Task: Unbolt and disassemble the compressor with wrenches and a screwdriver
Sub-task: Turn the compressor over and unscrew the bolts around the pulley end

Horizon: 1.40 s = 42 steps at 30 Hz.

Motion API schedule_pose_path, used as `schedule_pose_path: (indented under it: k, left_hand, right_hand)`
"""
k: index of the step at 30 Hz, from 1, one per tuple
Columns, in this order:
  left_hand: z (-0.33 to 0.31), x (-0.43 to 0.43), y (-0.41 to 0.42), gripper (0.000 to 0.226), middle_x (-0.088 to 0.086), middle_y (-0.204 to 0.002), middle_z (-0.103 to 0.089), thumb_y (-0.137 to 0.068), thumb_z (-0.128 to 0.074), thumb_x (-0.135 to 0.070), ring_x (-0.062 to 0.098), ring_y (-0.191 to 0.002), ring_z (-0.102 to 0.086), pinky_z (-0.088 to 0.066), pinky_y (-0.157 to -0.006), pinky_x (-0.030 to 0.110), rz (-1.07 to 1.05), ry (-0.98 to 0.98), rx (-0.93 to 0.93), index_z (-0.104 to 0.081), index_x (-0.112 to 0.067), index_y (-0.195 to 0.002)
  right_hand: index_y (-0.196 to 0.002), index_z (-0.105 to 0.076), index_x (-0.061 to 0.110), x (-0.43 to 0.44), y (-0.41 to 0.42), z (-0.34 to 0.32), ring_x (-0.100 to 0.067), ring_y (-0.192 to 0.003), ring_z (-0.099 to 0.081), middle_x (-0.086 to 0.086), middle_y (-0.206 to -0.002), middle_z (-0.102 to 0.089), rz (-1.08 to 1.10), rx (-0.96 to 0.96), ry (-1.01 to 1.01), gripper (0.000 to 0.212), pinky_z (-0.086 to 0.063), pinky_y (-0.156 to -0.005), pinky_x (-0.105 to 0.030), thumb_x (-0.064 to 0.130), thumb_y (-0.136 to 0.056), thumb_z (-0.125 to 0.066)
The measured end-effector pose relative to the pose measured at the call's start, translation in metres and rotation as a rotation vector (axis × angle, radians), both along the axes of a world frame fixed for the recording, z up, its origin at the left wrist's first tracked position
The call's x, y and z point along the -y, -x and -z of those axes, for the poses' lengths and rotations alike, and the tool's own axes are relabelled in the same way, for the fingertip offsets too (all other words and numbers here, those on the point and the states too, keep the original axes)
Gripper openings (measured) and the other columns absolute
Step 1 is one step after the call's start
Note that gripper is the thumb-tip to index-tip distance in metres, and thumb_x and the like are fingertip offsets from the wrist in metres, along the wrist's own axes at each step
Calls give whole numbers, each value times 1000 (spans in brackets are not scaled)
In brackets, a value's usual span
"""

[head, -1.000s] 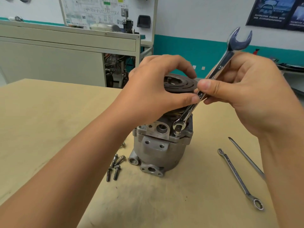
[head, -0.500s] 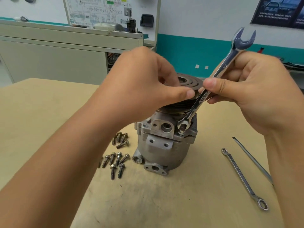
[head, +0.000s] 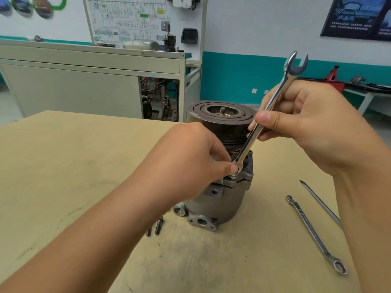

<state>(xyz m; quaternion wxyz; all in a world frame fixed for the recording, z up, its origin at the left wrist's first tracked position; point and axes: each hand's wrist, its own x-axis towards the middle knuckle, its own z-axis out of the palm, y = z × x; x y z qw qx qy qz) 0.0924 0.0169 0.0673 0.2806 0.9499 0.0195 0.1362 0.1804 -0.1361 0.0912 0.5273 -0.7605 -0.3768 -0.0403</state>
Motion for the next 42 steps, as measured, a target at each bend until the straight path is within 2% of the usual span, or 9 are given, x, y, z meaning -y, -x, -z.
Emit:
schedule_pose_path:
  k: [3,7,12,20,24,29,34,39,42]
  left_hand:
    - [4,4,-4,16,-16,-36,-48,-82,-67,-42,-3,-38,-46,-27,-33,8,-32,39,39,-71,-33,-69]
    - [9,4,-4,26,-17,-34,-46,-81,-69,-39,-1,-33,-44,-23,-31,7,-52,103,74,-65,-29,-58]
    - [13,4,-4,28,-15,-35,-48,-80,-72,-37,0,-32,-43,-24,-32,8,-80,141,112,-67,-24,-56]
    - [9,-1,1,18,-22,-34,-46,-73,-77,-39,-8,-33,-43,-24,-31,6,-2,179,108,-67,-30,-61]
    - [1,-10,5,11,-21,-35,-44,-73,-75,-38,-6,-34,-43,-24,-34,3,31,234,290,-72,-27,-71]
    - [-13,-14,-5,32,-19,-81,-58,-65,-75,-50,-6,-78,-52,-38,-63,9,41,160,476,-64,-39,-93]
    - [-27,-23,-21,42,-21,-102,-62,-63,-76,-51,-14,-98,-49,-33,-74,7,84,185,310,-64,-35,-100]
    - [-31,-22,-27,25,-13,-79,-62,-68,-80,-37,-1,-77,-57,-42,-69,15,216,151,190,-71,-18,-82]
    - [-26,-21,-27,19,-20,-65,-58,-73,-79,-26,-7,-66,-56,-40,-63,4,299,225,192,-66,-23,-60]
  right_hand:
    - [-83,-60,16,-1,4,-7,-6,-70,-68,6,-68,-71,46,18,128,5,-53,-55,-18,16,-85,-64]
    - [-83,-57,16,-9,6,-14,-6,-59,-48,3,-66,-49,314,305,258,35,-38,-56,-29,49,-89,-51]
    - [-78,-56,16,-22,6,-29,-6,-53,-46,6,-61,-50,364,360,329,30,-34,-48,-10,40,-95,-51]
    - [-83,-60,7,-27,13,-46,-14,-56,-69,-6,-60,-68,173,152,328,19,-54,-55,-23,22,-95,-57]
    - [-85,-62,6,-26,15,-48,-17,-59,-69,-9,-70,-71,189,185,336,16,-55,-57,-26,17,-95,-56]
    - [-87,-54,21,-29,19,-50,-16,-54,-69,-9,-71,-71,161,229,301,10,-53,-53,-29,15,-93,-59]
    - [-85,-55,20,-29,20,-51,-14,-52,-68,-4,-66,-70,137,231,259,12,-50,-50,-25,12,-91,-61]
    - [-82,-60,12,-33,25,-53,-8,-47,-60,-3,-64,-71,-17,176,241,14,-43,-44,-16,0,-90,-58]
    - [-82,-58,9,-28,26,-54,-10,-48,-60,-4,-63,-70,-135,83,222,15,-46,-44,-17,-3,-92,-54]
